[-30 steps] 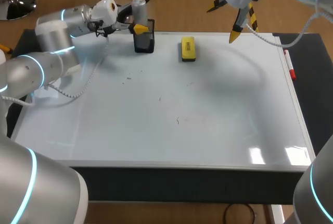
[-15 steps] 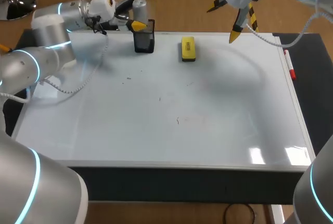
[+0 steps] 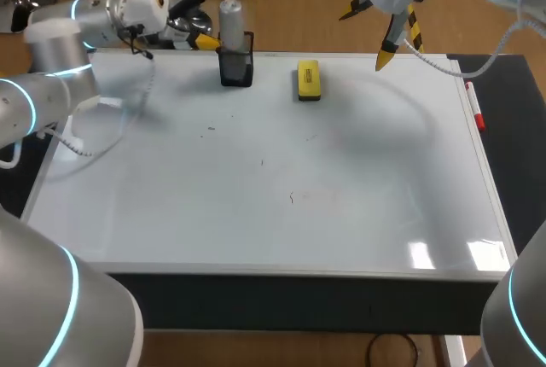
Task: Pick up the inspection probe, press it on each red-marked spot on the whiteboard one by one, put down the probe, pick up the eraser, and wipe off all the red marks.
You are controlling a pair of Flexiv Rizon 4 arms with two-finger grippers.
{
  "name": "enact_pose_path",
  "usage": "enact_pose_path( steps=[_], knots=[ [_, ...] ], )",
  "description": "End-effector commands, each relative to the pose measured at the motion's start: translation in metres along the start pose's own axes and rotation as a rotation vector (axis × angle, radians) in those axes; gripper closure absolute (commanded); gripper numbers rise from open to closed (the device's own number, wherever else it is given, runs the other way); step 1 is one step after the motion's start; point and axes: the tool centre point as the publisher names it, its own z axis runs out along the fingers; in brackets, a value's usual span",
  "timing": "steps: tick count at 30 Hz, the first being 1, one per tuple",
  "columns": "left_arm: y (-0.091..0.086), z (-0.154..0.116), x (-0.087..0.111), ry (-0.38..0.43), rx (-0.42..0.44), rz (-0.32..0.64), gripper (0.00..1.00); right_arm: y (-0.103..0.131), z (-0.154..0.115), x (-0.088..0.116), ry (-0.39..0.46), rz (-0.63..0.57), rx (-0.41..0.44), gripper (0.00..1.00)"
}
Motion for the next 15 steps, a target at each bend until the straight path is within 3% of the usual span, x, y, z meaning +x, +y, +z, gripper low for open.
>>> enact_pose_path(
  steps=[1,15],
  knots=[
    [-0.016,-0.004,0.022,-0.283,-0.243,0.022,0.0,0.0,-0.001,-0.001,0.004,-0.001,0.003,0.0],
    [-0.028,-0.026,0.047,-0.397,-0.449,0.075,0.0,0.0,-0.001,-0.001,0.004,-0.001,0.003,0.0]
  ],
)
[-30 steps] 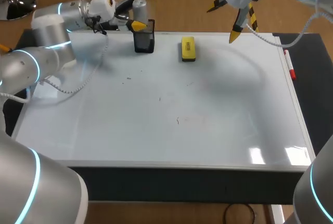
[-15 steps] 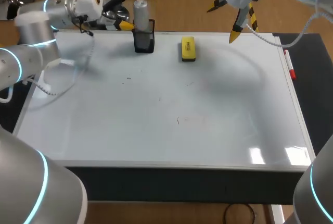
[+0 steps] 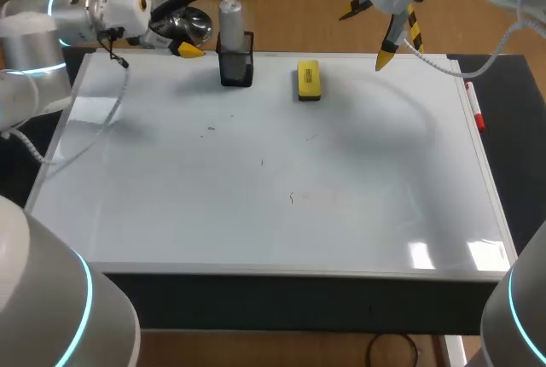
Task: Pick up the inspection probe, press it on each red-marked spot on the whiteboard one by one, put down the probe, pick up the eraser, and wipe off all the red marks.
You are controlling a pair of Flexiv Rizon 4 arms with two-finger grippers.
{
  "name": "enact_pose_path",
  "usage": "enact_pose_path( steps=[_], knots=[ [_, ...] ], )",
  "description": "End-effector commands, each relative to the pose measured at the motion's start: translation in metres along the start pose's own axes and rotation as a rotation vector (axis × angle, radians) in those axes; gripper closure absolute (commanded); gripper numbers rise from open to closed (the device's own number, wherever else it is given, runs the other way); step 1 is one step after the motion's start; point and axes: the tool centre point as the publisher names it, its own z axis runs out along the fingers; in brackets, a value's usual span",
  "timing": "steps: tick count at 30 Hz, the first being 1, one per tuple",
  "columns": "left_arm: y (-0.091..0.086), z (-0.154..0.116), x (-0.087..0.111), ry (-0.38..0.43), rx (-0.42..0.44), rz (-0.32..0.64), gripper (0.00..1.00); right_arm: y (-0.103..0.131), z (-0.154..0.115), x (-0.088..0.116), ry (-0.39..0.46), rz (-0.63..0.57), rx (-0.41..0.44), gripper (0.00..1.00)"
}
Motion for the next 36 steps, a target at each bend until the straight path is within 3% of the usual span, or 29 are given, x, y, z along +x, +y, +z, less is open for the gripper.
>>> enact_pose_path(
  steps=[1,12,16,20,36],
  knots=[
    [-0.011,-0.005,0.016,-0.44,-0.392,0.007,0.0,0.0,-0.001,-0.001,0.004,-0.001,0.003,0.0],
    [-0.017,-0.014,0.03,-0.532,-0.518,0.008,0.0,0.0,-0.001,-0.001,0.004,-0.001,0.003,0.0],
    [-0.019,-0.015,0.032,-0.572,-0.603,0.025,0.0,0.0,-0.001,-0.001,0.004,-0.001,0.003,0.0],
    [-0.017,-0.017,0.036,-0.589,-0.712,0.071,0.0,0.0,-0.001,-0.001,0.004,-0.001,0.003,0.0],
    [-0.015,-0.027,0.056,-0.614,-0.876,0.065,0.0,0.0,-0.001,-0.001,0.004,-0.001,0.003,0.0]
  ],
)
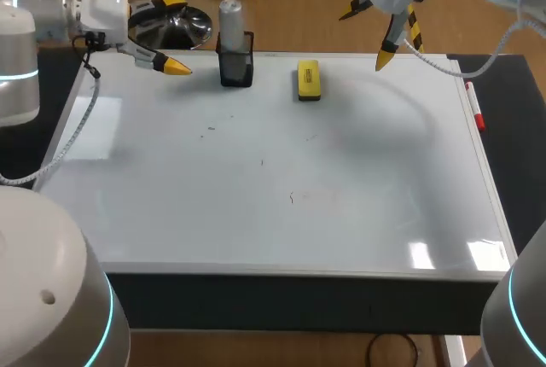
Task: Pick up the inspection probe, press it on each red-marked spot on the whiteboard one by one, put down the probe, pick up the eraser, and wipe off all the red marks.
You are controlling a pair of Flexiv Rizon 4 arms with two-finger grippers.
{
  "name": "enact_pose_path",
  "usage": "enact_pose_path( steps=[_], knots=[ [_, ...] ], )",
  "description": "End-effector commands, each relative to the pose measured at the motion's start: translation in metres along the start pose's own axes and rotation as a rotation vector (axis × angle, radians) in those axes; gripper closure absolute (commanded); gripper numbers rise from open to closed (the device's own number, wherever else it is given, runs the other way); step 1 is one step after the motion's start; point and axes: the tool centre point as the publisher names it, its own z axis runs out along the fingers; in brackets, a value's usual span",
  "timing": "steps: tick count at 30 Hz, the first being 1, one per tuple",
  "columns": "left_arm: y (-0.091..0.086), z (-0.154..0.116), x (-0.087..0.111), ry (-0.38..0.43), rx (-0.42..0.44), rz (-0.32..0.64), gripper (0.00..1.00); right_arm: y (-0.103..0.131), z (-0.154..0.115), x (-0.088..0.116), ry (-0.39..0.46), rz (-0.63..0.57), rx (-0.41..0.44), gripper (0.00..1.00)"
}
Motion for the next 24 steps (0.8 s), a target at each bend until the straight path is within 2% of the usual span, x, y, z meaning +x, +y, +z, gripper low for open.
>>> enact_pose_path(
  steps=[1,7,11,15,16,18,19,21,24],
  knots=[
    [-0.007,-0.004,0.01,-0.461,-0.426,-0.01,0.0,0.0,-0.001,-0.001,0.004,-0.001,0.003,0.0],
    [-0.004,-0.004,0.015,-0.437,-0.424,-0.042,0.0,0.0,-0.001,-0.001,0.004,-0.001,0.003,0.0],
    [-0.001,-0.004,0.014,-0.45,-0.421,-0.048,0.0,0.0,-0.001,-0.001,0.004,-0.001,0.003,0.0],
    [-0.001,-0.005,0.013,-0.427,-0.4,-0.064,0.0,0.0,-0.001,-0.001,0.004,-0.001,0.003,0.0],
    [0.0,-0.005,0.013,-0.451,-0.394,-0.072,0.0,0.0,-0.001,-0.001,0.004,-0.001,0.003,0.0],
    [0.002,-0.004,0.012,-0.419,-0.381,-0.096,0.0,0.0,-0.001,-0.001,0.004,-0.001,0.003,0.0],
    [0.003,-0.004,0.012,-0.432,-0.371,-0.103,0.0,0.0,-0.001,-0.001,0.004,-0.001,0.003,0.0],
    [0.006,-0.004,0.011,-0.386,-0.341,-0.142,0.0,0.0,-0.001,-0.001,0.004,-0.001,0.003,0.0],
    [0.008,-0.003,0.011,-0.393,-0.315,-0.164,0.0,0.0,-0.001,-0.001,0.004,-0.001,0.003,0.0]
  ],
)
